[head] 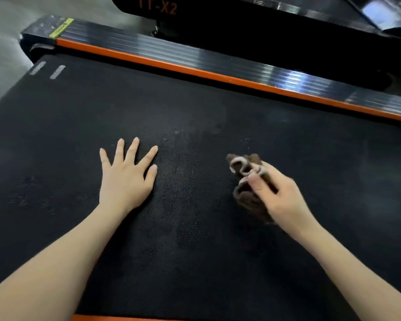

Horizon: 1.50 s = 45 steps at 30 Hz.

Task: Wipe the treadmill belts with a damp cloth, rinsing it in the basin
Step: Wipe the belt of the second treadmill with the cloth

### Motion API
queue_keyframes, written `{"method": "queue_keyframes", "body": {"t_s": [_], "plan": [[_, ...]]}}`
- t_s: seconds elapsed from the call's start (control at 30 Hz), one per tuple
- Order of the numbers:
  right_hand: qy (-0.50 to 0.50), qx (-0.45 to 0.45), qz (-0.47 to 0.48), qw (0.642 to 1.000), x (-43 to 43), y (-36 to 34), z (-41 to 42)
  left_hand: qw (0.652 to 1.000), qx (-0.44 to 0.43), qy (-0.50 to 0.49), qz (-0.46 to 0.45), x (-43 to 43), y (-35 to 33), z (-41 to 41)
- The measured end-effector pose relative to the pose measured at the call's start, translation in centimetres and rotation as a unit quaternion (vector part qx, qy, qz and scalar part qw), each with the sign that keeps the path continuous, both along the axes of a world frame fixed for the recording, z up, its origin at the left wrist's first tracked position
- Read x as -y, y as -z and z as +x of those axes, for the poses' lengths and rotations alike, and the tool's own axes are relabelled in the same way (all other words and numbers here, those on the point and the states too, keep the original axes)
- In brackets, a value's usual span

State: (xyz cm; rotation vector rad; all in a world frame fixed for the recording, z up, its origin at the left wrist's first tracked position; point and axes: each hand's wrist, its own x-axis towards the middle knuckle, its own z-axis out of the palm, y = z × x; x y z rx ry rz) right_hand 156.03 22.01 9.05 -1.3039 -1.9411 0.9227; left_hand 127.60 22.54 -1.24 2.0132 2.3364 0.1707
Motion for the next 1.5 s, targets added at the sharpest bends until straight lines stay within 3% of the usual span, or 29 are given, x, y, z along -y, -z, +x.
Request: {"method": "queue_keyframes", "body": {"t_s": [0.07,0.13,0.17,0.23,0.3,0.4,0.47,0.53,0.73,0.97,1.07,1.17,1.27,1.33,1.5], "plan": [[-0.016,-0.159,-0.158,0.974,0.1,-2.0,0.7,1.0,0.002,0.002,0.002,0.1,-0.1,0.0],[-0.008,-0.15,-0.206,0.967,-1.2,-1.7,1.9,1.0,0.002,0.004,0.0,0.0,-0.1,0.0],[0.029,-0.098,-0.198,0.975,-2.0,-1.1,2.8,1.0,-0.001,0.005,0.0,0.0,-0.1,0.0],[0.119,0.076,-0.093,0.986,-3.2,0.2,4.6,1.0,0.0,0.007,0.004,0.0,-0.1,0.0],[0.204,0.183,0.051,0.96,-3.1,0.4,5.3,1.0,0.01,0.008,0.012,0.1,-0.1,0.0],[0.091,0.226,0.129,0.961,-0.1,1.2,3.3,1.0,0.013,0.009,0.015,0.0,0.0,-0.1],[-0.008,0.332,0.151,0.931,1.7,4.1,1.4,1.0,0.008,0.007,0.011,0.0,-0.1,-0.2],[-0.052,0.383,0.123,0.914,2.4,7.3,0.0,1.0,0.008,0.007,0.011,0.0,0.0,-0.1],[-0.023,0.353,0.169,0.92,-2.9,9.5,-1.8,1.0,-0.001,-0.001,0.0,-0.1,0.1,0.0],[0.056,0.402,0.093,0.909,-18.3,9.0,-6.6,1.0,-0.007,0.007,0.003,-0.2,0.4,-0.3],[0.069,0.398,0.078,0.912,-20.6,8.8,-7.8,1.0,-0.009,0.004,0.013,-0.1,0.4,-0.2],[-0.001,0.366,0.186,0.912,-16.4,9.0,-6.8,1.0,-0.006,0.01,0.008,-0.1,0.3,-0.2],[-0.111,0.347,0.274,0.89,-12.1,10.1,-4.7,1.0,-0.009,0.017,0.012,0.0,0.2,-0.1],[-0.127,0.365,0.261,0.885,-13.6,9.4,-5.1,1.0,-0.013,0.014,0.008,0.1,0.2,-0.1],[-0.049,0.414,0.154,0.896,-21.9,8.2,-11.2,1.0,-0.021,0.015,0.013,-0.1,0.4,-0.3]]}}
